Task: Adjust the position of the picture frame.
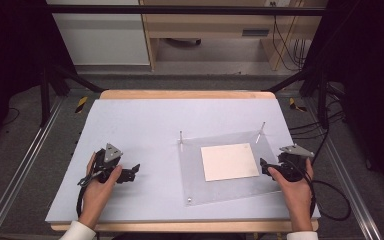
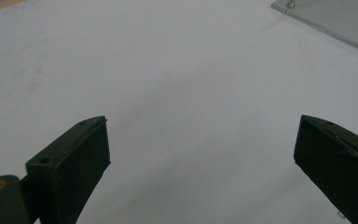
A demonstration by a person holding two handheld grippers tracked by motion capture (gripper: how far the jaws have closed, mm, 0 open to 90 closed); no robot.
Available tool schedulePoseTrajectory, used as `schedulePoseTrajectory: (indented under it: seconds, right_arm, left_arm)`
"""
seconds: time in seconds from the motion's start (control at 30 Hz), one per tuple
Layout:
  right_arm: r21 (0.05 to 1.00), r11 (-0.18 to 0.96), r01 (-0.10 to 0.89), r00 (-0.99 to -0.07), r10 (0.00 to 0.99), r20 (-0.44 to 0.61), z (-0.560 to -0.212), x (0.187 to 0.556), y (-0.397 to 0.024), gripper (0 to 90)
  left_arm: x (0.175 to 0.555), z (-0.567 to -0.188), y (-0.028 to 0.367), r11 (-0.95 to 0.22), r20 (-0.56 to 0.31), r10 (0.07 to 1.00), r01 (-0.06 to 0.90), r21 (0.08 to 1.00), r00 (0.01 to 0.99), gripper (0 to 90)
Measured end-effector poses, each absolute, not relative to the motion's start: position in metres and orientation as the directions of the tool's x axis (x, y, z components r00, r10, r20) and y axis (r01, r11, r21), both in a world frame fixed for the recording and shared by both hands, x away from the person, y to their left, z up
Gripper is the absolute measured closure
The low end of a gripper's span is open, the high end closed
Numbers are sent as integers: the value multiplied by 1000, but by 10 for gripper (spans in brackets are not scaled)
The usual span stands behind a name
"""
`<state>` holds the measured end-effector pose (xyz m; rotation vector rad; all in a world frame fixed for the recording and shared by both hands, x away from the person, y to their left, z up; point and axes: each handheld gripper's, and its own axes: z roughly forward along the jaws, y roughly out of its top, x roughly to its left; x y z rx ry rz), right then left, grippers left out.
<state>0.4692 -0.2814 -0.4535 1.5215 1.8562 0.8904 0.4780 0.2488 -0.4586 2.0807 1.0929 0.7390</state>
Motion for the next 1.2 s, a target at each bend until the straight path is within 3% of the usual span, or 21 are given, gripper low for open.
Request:
schedulePoseTrajectory:
  seconds: [0.17, 0.33, 0.43, 0.6, 0.7, 0.87, 1.0, 1.03, 1.07, 1.17, 1.2]
  right_arm:
    - [780, 182, 598, -231, 972, -50, -452, 468, -271, 177]
    - [748, 258, 612, -307, 949, -76, -445, 474, -257, 260]
    - [723, 308, 618, -330, 937, -117, -439, 480, -257, 258]
    - [660, 345, 667, -398, 914, -75, -419, 507, -265, 251]
    - [645, 361, 673, -396, 913, -99, -409, 525, -270, 271]
    - [660, 329, 675, -350, 931, -105, -406, 550, -277, 266]
    - [676, 339, 655, -367, 924, -107, -408, 558, -277, 327]
    - [691, 331, 643, -365, 925, -103, -409, 559, -277, 346]
    - [711, 304, 634, -354, 931, -82, -413, 562, -280, 419]
    - [718, 302, 628, -357, 931, -79, -417, 563, -281, 455]
    - [711, 312, 630, -359, 929, -89, -423, 565, -281, 462]
  left_arm:
    - [474, -455, 239, -447, 183, 837, 450, 773, 516, 43]
    - [474, -436, 221, -475, 143, 777, 423, 771, 612, 50]
    - [479, -431, 212, -488, 139, 757, 411, 770, 638, 51]
    - [502, -425, 183, -487, 133, 742, 392, 780, 657, 49]
    - [517, -424, 166, -447, 79, 749, 414, 792, 658, 55]
    - [530, -427, 141, -443, 86, 752, 405, 800, 653, 68]
    - [537, -435, 131, -379, 25, 768, 423, 823, 641, 73]
    - [538, -437, 129, -373, 21, 769, 422, 826, 638, 89]
    - [539, -439, 127, -367, 22, 775, 421, 829, 632, 156]
    - [541, -441, 124, -365, 39, 791, 420, 831, 610, 189]
    - [541, -442, 123, -367, 50, 794, 414, 833, 606, 272]
